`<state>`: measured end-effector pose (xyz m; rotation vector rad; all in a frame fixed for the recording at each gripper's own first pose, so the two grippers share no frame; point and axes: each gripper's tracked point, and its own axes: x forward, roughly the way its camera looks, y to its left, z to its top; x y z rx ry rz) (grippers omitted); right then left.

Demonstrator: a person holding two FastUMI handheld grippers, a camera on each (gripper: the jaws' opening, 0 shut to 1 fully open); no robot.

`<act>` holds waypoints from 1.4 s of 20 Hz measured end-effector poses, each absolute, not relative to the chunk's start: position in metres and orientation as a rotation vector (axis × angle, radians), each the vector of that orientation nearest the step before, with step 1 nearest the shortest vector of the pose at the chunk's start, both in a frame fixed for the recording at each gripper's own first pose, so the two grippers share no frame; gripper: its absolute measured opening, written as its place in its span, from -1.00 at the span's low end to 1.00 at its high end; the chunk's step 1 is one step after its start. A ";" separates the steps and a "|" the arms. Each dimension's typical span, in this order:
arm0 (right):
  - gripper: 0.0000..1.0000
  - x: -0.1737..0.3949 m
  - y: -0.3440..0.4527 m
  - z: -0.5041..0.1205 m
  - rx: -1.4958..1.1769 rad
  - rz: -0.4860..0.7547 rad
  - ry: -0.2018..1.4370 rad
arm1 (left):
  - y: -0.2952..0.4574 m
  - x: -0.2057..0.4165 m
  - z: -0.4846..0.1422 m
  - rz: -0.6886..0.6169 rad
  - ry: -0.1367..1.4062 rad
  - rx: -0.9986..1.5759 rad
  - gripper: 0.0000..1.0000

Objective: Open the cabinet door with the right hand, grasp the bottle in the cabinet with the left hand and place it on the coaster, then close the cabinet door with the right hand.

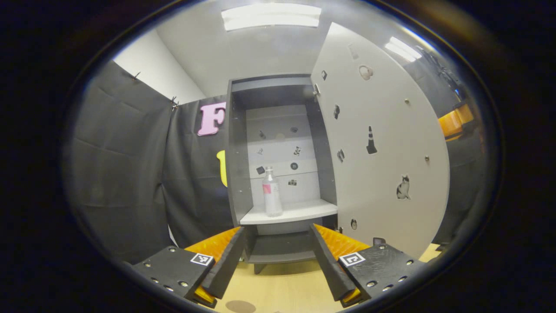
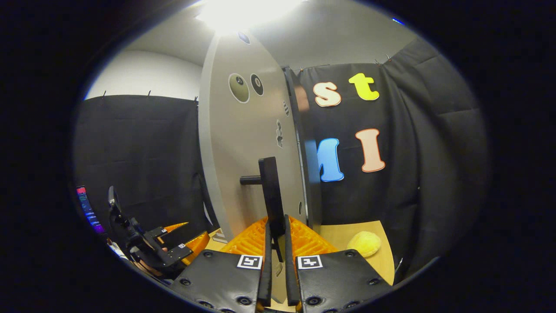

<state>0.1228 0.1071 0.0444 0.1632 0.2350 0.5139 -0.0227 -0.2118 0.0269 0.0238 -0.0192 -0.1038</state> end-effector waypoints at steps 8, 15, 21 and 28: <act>-0.71 0.104 0.021 0.022 0.131 0.327 0.231 | -0.234 -0.005 0.058 -0.123 -0.037 0.006 0.75; 0.93 0.112 -0.019 0.003 0.029 0.175 0.228 | -0.220 0.031 0.088 -0.138 -0.045 -0.063 0.75; 0.99 0.130 -0.030 0.001 0.010 0.095 0.219 | -0.197 0.095 0.107 -0.128 -0.058 -0.034 0.75; 0.99 0.156 -0.033 -0.015 -0.019 0.013 0.247 | -0.200 0.177 0.089 -0.192 0.011 -0.075 0.75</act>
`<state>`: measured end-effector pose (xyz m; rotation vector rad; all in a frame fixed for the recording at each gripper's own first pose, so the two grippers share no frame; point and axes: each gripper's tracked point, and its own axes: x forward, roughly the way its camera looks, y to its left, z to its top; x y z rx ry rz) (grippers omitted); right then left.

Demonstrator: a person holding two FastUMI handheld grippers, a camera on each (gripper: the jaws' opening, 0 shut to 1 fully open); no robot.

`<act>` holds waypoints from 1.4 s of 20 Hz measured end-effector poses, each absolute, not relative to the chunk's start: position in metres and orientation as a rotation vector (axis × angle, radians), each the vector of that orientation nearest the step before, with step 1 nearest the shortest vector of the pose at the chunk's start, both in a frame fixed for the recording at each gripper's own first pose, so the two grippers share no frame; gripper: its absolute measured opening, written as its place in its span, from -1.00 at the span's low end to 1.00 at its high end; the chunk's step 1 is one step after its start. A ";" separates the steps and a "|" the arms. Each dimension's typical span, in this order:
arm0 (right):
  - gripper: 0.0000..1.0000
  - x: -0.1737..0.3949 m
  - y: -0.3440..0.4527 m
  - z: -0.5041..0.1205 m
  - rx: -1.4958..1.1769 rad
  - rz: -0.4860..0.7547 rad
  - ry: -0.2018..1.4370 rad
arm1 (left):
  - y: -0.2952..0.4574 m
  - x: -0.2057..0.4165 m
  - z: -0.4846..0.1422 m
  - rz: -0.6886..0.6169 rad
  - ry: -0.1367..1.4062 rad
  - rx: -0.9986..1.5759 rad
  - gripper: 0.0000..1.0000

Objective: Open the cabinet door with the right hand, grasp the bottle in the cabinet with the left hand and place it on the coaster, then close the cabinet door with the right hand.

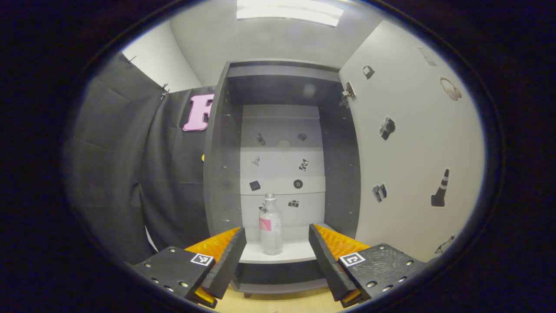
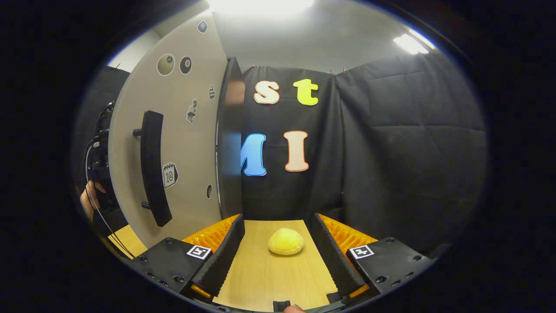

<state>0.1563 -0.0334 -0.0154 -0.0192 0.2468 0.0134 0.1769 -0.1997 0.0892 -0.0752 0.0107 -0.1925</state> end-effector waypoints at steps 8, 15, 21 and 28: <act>1.00 0.185 -0.045 -0.034 0.000 -0.102 0.280 | -0.210 0.257 0.067 -0.237 0.023 -0.050 0.75; 0.94 0.195 -0.045 -0.050 -0.009 -0.172 0.318 | -0.208 0.306 0.044 -0.250 0.034 -0.053 0.79; 1.00 0.201 -0.042 -0.060 -0.011 -0.213 0.339 | -0.211 0.338 0.025 -0.273 0.054 -0.054 0.78; 0.94 0.207 -0.035 -0.070 -0.019 -0.228 0.359 | -0.215 0.364 0.007 -0.284 0.074 -0.043 0.79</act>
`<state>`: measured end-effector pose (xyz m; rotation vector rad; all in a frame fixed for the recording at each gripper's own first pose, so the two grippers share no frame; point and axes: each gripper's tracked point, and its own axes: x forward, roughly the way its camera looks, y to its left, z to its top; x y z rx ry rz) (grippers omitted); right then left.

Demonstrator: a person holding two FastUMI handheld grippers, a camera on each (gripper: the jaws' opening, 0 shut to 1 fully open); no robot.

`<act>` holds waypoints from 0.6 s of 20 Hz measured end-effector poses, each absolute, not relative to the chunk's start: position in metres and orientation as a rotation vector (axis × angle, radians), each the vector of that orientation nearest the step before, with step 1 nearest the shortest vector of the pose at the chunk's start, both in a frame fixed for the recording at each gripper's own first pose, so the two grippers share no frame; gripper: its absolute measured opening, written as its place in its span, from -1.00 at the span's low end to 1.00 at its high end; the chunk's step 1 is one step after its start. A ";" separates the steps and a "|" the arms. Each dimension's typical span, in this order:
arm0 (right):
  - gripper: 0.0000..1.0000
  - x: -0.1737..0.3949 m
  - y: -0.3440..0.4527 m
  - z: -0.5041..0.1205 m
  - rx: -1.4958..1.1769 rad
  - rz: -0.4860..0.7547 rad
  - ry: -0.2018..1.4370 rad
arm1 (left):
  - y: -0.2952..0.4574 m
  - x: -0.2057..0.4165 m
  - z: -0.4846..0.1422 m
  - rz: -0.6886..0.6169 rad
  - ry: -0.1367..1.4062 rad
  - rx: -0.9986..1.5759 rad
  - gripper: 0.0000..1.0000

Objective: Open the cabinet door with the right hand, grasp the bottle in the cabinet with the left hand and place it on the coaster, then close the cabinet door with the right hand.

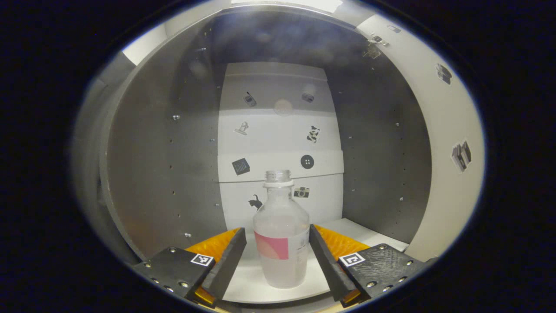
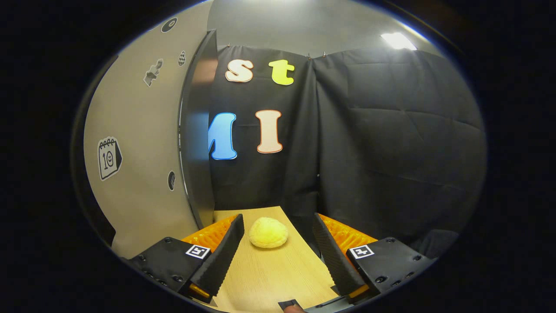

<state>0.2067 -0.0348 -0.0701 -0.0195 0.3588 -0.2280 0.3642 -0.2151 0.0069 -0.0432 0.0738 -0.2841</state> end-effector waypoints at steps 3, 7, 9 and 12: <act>0.94 0.208 -0.036 -0.072 -0.011 -0.233 0.364 | -0.217 0.370 0.002 -0.284 0.081 -0.033 0.78; 1.00 0.212 -0.040 -0.073 -0.003 -0.232 0.364 | -0.221 0.370 0.002 -0.300 0.087 -0.032 0.51; 1.00 0.214 -0.043 -0.074 0.001 -0.228 0.365 | -0.221 0.366 0.002 -0.301 0.094 -0.037 0.48; 0.96 0.216 -0.044 -0.074 0.009 -0.209 0.365 | -0.215 0.356 0.010 -0.282 0.082 -0.057 0.48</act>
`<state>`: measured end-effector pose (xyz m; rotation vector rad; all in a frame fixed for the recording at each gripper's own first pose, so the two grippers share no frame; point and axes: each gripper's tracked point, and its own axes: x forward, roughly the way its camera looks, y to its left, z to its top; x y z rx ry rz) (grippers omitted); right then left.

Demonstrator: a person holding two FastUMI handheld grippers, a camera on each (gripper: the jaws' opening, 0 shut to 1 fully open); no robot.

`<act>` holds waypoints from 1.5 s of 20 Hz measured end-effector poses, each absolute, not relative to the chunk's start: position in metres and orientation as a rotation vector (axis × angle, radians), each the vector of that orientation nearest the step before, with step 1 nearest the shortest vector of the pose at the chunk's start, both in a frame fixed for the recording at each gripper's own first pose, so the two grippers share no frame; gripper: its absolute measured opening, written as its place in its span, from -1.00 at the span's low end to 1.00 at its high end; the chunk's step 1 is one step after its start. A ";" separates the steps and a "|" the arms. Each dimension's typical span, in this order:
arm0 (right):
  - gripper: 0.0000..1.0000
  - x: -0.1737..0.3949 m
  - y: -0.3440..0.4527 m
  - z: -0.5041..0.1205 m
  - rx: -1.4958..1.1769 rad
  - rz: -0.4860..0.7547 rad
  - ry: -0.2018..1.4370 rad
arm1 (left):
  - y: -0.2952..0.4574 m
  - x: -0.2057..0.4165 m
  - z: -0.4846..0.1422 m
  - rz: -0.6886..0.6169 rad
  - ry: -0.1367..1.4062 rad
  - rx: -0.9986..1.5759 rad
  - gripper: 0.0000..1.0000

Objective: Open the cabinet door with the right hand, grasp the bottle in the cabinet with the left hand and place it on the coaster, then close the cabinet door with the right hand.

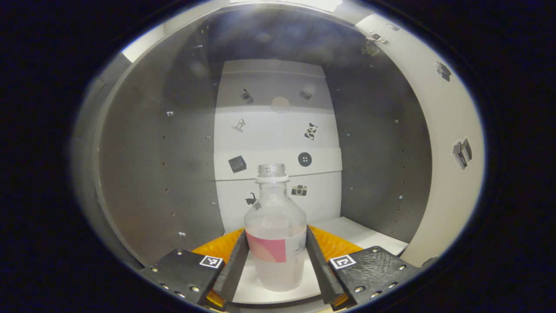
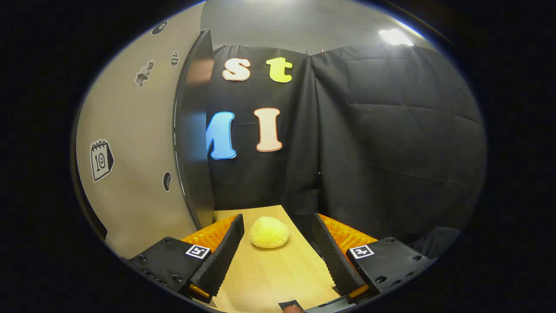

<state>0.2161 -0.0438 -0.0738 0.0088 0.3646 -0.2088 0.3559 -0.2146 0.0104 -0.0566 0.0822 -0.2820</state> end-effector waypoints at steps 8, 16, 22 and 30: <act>0.96 0.218 -0.044 -0.071 0.025 -0.135 0.355 | -0.186 0.303 0.037 -0.231 0.025 -0.089 0.49; 0.94 0.214 -0.039 -0.066 0.032 -0.047 0.337 | -0.145 0.237 0.034 -0.134 0.026 -0.082 0.42; 0.94 0.213 -0.038 -0.065 0.043 -0.005 0.323 | -0.118 0.192 0.017 -0.059 0.041 -0.059 0.43; 1.00 0.204 -0.032 -0.064 0.028 0.035 0.300 | -0.097 0.140 -0.017 0.005 0.060 -0.069 0.48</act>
